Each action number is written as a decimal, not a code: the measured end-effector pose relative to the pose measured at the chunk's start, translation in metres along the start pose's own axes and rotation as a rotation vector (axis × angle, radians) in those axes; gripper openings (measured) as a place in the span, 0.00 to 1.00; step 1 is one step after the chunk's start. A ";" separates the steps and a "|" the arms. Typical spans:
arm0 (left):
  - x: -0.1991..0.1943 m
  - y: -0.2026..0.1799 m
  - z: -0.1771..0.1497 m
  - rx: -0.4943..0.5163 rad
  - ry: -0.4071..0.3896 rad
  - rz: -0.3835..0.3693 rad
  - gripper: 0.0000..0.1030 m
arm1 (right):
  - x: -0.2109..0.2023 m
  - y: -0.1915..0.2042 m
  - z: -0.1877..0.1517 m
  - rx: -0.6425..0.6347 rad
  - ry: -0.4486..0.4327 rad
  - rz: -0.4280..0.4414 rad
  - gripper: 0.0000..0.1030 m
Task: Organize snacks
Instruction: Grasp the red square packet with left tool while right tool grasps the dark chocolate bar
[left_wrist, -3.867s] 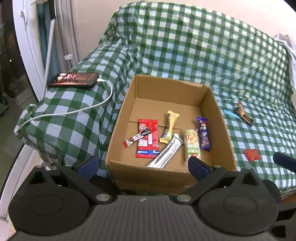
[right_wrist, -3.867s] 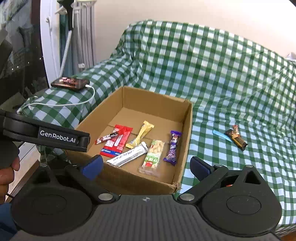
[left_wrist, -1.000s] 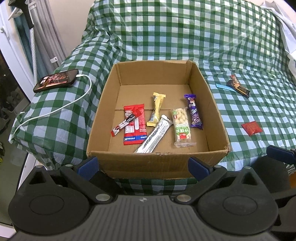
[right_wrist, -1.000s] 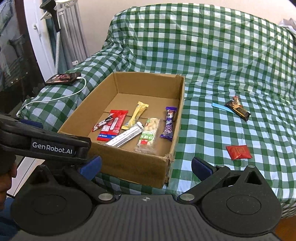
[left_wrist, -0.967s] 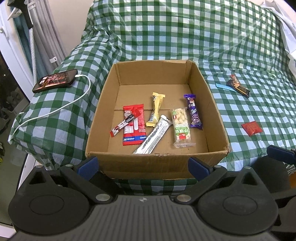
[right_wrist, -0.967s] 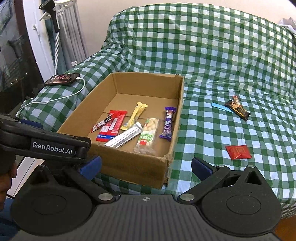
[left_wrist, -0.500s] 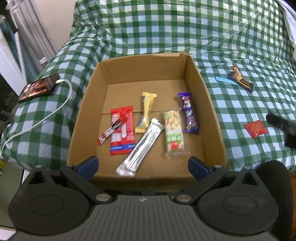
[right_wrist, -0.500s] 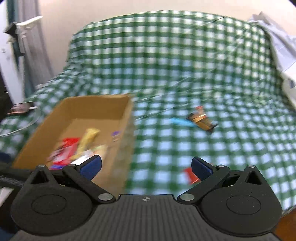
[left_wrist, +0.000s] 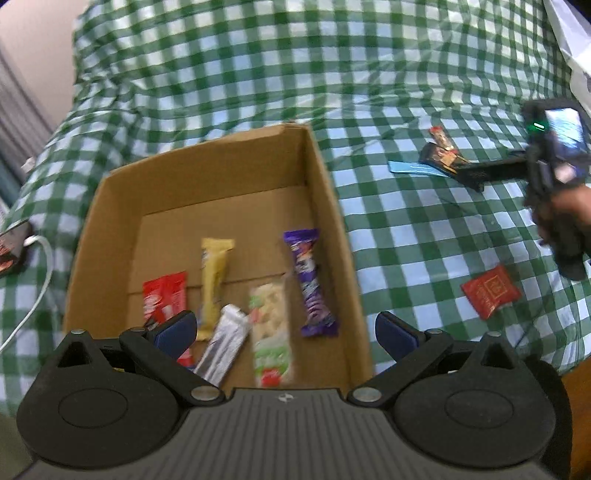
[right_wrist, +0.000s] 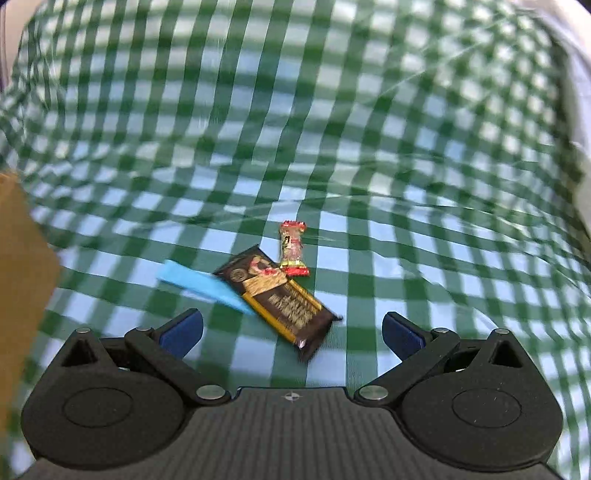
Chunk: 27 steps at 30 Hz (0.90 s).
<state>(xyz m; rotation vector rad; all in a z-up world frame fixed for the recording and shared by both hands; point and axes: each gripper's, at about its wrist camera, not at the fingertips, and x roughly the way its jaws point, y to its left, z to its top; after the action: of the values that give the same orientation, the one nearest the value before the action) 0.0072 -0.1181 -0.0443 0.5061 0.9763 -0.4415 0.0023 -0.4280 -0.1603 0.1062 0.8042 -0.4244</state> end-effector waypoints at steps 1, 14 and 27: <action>0.005 -0.005 0.004 0.005 0.006 -0.004 1.00 | 0.015 -0.001 0.003 -0.009 0.012 0.010 0.99; 0.043 -0.075 0.048 0.108 -0.013 -0.102 1.00 | 0.054 -0.042 -0.019 0.075 0.046 0.171 0.40; 0.126 -0.210 0.036 0.624 0.095 -0.448 1.00 | -0.055 -0.120 -0.140 0.408 0.120 -0.078 0.42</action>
<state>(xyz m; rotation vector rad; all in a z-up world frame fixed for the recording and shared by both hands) -0.0252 -0.3228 -0.1795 0.8766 1.0387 -1.1522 -0.1752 -0.4836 -0.2100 0.4841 0.8325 -0.6573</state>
